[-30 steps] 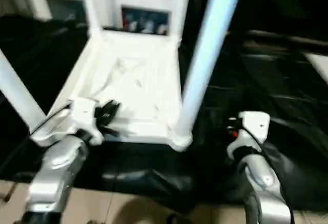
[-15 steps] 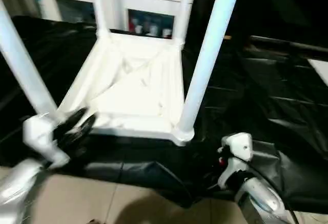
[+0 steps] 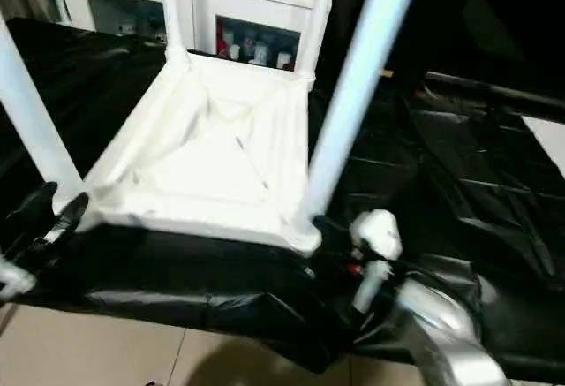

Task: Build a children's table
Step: Rotate leg to tighten, then flip table

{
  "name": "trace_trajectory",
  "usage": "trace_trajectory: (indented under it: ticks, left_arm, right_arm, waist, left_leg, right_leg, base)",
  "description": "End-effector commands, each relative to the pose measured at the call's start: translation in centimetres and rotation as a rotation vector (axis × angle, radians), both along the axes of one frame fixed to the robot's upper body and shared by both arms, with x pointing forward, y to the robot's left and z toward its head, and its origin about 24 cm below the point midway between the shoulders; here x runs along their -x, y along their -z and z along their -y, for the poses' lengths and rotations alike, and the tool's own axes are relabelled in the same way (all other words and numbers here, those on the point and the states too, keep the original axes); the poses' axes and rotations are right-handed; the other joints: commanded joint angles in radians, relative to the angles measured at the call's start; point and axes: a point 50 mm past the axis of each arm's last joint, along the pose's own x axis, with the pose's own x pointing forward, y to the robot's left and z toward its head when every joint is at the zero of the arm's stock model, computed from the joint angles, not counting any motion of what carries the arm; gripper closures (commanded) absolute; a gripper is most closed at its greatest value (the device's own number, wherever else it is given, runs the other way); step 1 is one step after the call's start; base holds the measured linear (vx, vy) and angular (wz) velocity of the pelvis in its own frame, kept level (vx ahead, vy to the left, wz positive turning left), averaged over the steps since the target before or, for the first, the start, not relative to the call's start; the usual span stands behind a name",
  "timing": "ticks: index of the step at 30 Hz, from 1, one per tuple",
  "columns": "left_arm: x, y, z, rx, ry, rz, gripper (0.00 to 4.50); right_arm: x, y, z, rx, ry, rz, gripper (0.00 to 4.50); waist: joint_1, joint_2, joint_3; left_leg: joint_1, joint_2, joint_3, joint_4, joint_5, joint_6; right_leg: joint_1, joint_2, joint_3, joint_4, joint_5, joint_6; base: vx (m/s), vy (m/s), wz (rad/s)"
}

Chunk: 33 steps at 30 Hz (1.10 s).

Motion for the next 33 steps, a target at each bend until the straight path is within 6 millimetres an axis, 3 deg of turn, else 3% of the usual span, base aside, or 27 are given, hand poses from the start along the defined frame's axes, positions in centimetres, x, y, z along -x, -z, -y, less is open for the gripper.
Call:
trace_trajectory:
  ticks: [1,4,6,7,10,14,17,20,21,26,27,33]
  left_arm:
    - [-0.5,0.0,0.2,0.035,-0.024,0.007,1.31]
    - [-0.6,-0.1,0.2,0.091,-0.053,0.028,1.23]
    - [-0.4,-0.1,0.0,0.124,-0.069,0.034,0.9]
    - [-0.1,0.0,-0.2,0.133,-0.082,0.05,0.9]
    - [0.6,0.2,-0.6,0.155,-0.107,0.055,0.86]
    - [0.2,0.3,-1.4,0.138,-0.137,0.04,0.52]
    - [-2.1,0.0,-1.5,0.126,-0.096,0.014,0.26]
    - [-3.5,0.3,-1.6,0.137,-0.075,-0.041,0.07]
    - [-3.8,0.4,-1.7,0.143,-0.075,-0.046,0.03]
    - [-5.3,0.6,-1.9,0.109,-0.04,-0.084,0.03]
    - [-5.9,0.9,-2.3,0.079,-0.061,-0.118,0.03]
    - [-7.7,0.5,-2.6,0.095,-0.112,-0.131,0.29]
  right_arm:
    - [-0.6,-0.2,-0.2,0.017,0.01,0.024,0.0]
    - [-0.3,-0.5,-0.4,-0.001,-0.018,0.02,0.0]
    - [0.2,-0.4,-0.2,-0.011,-0.043,0.008,0.0]
    - [0.5,-0.4,-0.1,-0.012,-0.053,0.001,0.0]
    - [1.0,-0.3,0.5,-0.011,-0.063,-0.003,0.0]
    - [0.9,-0.3,0.8,-0.012,-0.052,-0.001,0.0]
    - [0.0,-0.3,0.6,-0.016,-0.014,0.017,0.0]
    - [-0.3,-0.2,0.3,-0.018,-0.008,0.022,0.0]
    - [-0.3,-0.2,0.2,-0.022,-0.011,0.02,0.0]
    - [-0.4,-0.1,-0.2,-0.021,-0.011,0.02,0.0]
    - [-0.4,0.0,-0.3,-0.025,-0.009,0.021,0.0]
    - [-0.7,0.2,-1.0,-0.045,0.005,0.013,0.0]
  waist:
    - [0.008,0.02,-0.027]
    - [0.009,0.018,-0.027]
    - [0.009,0.022,-0.027]
    - [0.011,0.026,-0.028]
    - [0.016,0.023,-0.03]
    - [0.019,0.022,-0.03]
    - [0.023,0.019,-0.029]
    - [0.026,0.026,-0.033]
    - [0.024,0.024,-0.032]
    - [0.027,0.028,-0.04]
    - [0.026,0.032,-0.042]
    - [0.028,0.035,-0.043]
  left_leg:
    - [0.019,0.022,-0.004,-0.091,-0.296,-0.026]
    - [0.018,0.022,-0.006,-0.092,-0.317,-0.036]
    - [0.018,0.022,-0.007,-0.092,-0.326,-0.037]
    - [0.018,0.022,-0.007,-0.091,-0.326,-0.038]
    - [0.017,0.023,-0.006,-0.089,-0.308,-0.028]
    - [0.019,0.022,-0.006,-0.09,-0.302,-0.023]
    - [0.022,0.019,-0.006,-0.091,-0.31,-0.032]
    - [0.024,0.019,-0.009,-0.092,-0.293,-0.045]
    - [0.023,0.018,-0.009,-0.093,-0.301,-0.054]
    - [0.022,0.017,-0.008,-0.087,-0.228,-0.041]
    - [0.023,0.016,-0.008,-0.085,-0.207,-0.036]
    - [0.026,0.016,-0.007,-0.084,-0.211,-0.039]
  right_leg:
    - [0.014,-0.032,0.031,-0.086,-0.156,-0.117]
    - [0.012,-0.032,0.031,-0.09,-0.193,-0.103]
    - [0.012,-0.031,0.031,-0.091,-0.199,-0.098]
    - [0.012,-0.031,0.032,-0.091,-0.195,-0.097]
    - [0.015,-0.028,0.032,-0.089,-0.148,-0.096]
    - [0.013,-0.027,0.03,-0.088,-0.138,-0.097]
    - [0.008,-0.027,0.03,-0.09,-0.17,-0.092]
    - [0.011,-0.029,0.028,-0.083,-0.148,-0.092]
    - [0.012,-0.029,0.028,-0.083,-0.141,-0.1]
    - [0.02,-0.029,0.027,-0.073,-0.028,-0.118]
    - [0.021,-0.029,0.026,-0.069,0.013,-0.129]
    - [0.024,-0.031,0.025,-0.065,0.032,-0.16]
  base:
    - [0.0,0.0,0.0]
    - [0.0,0.0,0.0]
    - [0.0,0.0,0.0]
    - [0.0,0.0,0.0]
    - [0.0,0.0,0.0]
    - [0.0,0.0,0.0]
    - [0.0,0.0,0.0]
    - [0.0,0.0,0.0]
    - [0.0,0.0,0.0]
    - [0.0,0.0,0.0]
    - [0.0,0.0,0.0]
    - [0.0,0.0,0.0]
